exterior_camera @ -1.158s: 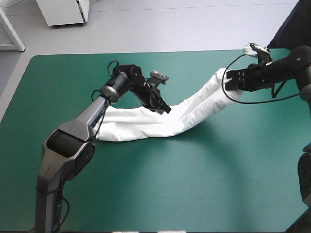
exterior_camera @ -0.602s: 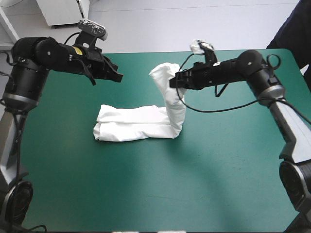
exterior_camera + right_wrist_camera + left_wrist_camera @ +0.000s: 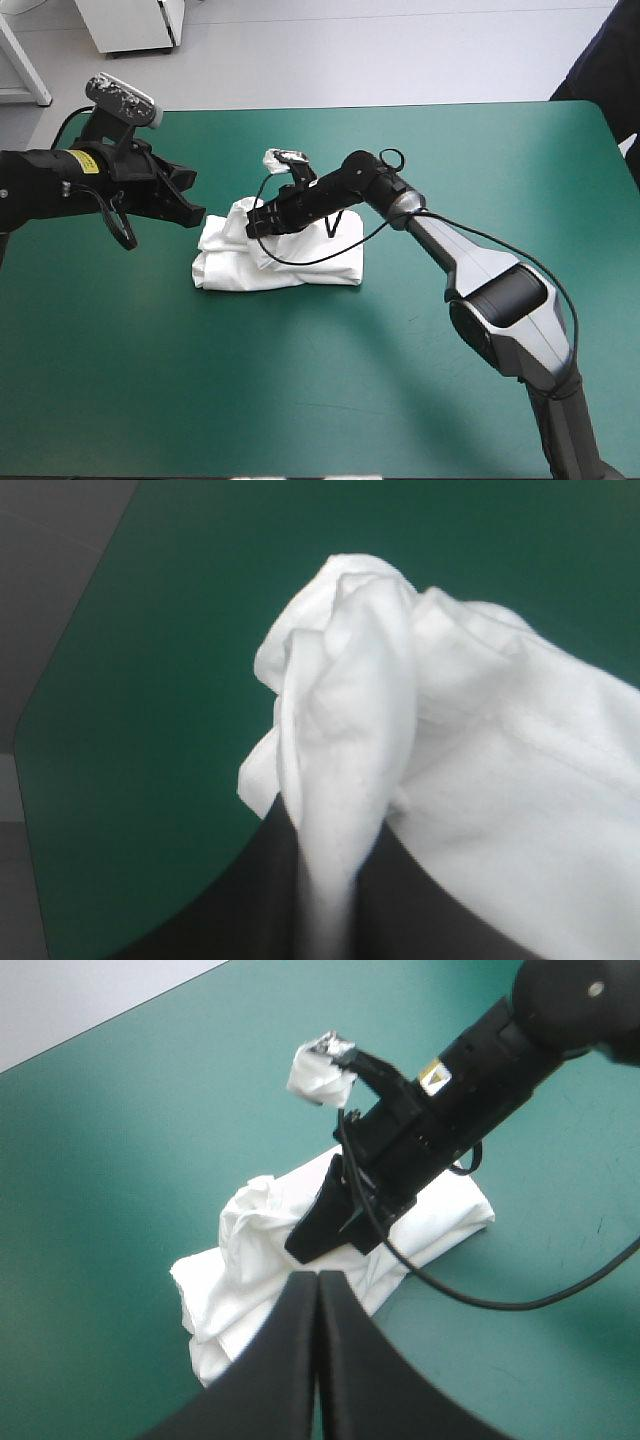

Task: Fold the cloth

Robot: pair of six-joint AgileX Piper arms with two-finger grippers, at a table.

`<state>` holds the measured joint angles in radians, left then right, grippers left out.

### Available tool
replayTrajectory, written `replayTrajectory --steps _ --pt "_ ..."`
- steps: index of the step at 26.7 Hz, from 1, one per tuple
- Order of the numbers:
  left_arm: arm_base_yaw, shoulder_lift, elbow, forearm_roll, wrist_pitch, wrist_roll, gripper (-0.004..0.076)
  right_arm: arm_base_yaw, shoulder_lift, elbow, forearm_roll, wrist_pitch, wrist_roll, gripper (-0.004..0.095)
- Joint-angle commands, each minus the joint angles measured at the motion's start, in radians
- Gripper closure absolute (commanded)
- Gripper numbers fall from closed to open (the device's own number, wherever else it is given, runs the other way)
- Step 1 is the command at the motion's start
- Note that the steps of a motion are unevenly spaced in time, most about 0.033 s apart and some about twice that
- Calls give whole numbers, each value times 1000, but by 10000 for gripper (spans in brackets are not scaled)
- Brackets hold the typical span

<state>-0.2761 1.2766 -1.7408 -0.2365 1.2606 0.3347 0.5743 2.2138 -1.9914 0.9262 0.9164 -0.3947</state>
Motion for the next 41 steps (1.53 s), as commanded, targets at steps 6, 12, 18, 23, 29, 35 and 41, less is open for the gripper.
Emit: replayTrajectory --steps 6,12,18,23,29,35,41 --pt "1 -35 -20 -8 28 -15 746 15 17 -220 -41 129 -31 691" --pt "1 -50 -20 -12 28 -15 746 -27 17 -424 -187 285 63 383" --pt "1 -77 -20 -17 28 -18 746 -74 -19 -474 -468 334 231 384" --pt "1 -111 -20 -16 28 -20 746 -121 -120 -373 -540 334 254 384" --pt "1 -134 -20 -16 28 -45 746 -180 -302 -87 -597 334 269 384" --pt "1 -134 -20 -16 28 -41 735 -203 -387 147 -633 332 269 384" --pt "1 -134 -20 -16 28 -38 608 -203 -328 176 -545 283 221 383"
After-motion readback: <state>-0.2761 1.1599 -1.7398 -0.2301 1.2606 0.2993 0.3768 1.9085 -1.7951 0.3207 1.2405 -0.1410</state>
